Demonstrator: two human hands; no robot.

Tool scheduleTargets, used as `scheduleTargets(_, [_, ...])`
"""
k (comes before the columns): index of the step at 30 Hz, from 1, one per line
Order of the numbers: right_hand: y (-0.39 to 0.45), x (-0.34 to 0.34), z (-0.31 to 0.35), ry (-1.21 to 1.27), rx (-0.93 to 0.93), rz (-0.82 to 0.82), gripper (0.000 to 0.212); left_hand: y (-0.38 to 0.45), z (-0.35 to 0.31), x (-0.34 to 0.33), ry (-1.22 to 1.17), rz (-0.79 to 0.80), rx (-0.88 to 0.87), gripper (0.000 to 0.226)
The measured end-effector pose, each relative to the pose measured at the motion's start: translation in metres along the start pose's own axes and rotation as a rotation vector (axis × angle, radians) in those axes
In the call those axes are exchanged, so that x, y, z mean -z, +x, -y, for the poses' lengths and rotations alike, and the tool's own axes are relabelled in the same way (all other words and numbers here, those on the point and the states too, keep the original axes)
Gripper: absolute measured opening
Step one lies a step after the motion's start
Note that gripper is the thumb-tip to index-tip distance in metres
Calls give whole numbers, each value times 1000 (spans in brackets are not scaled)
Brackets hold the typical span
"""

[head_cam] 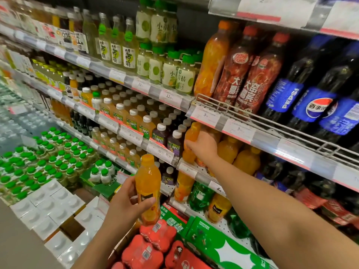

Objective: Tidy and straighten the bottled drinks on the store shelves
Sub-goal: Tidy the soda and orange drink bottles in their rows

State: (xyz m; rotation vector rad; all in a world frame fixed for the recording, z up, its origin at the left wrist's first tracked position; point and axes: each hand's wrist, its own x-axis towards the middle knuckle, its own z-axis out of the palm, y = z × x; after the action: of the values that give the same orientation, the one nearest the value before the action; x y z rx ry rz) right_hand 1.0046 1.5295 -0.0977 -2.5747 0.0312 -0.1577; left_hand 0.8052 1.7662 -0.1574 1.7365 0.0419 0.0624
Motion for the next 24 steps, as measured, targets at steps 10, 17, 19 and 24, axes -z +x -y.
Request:
scheduleTargets(10, [-137, 51, -43, 248, 83, -131, 49, 75, -23, -25, 62, 61, -141, 59])
scheduleTargets(17, [-218, 99, -94, 268, -86, -170, 60, 144, -40, -73, 133, 182, -177, 60])
scheduleTargets(19, [-236, 109, -107, 267, -137, -202, 59, 160, -43, -87, 143, 184, -179, 57])
scheduleTargets(24, [-275, 133, -131, 247, -284, -269, 60, 191, -29, -111, 203, 168, -130, 49])
